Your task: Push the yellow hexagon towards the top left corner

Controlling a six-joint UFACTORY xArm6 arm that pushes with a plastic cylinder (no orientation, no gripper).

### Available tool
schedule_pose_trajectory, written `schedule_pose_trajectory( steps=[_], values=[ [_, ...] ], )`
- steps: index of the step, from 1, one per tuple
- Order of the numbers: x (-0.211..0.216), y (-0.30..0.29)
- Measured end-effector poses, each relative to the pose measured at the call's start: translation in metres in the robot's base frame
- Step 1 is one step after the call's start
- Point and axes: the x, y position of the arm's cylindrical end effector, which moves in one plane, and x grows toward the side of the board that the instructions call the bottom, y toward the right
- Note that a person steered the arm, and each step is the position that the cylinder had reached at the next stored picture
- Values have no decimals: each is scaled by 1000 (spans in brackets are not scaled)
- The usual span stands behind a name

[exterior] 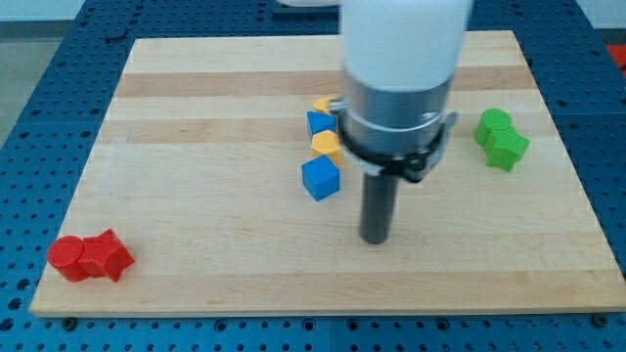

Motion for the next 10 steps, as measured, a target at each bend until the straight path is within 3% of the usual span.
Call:
schedule_pose_trajectory(
  steps=[4, 10],
  values=[
    [-106, 1],
    [-113, -159]
  ],
)
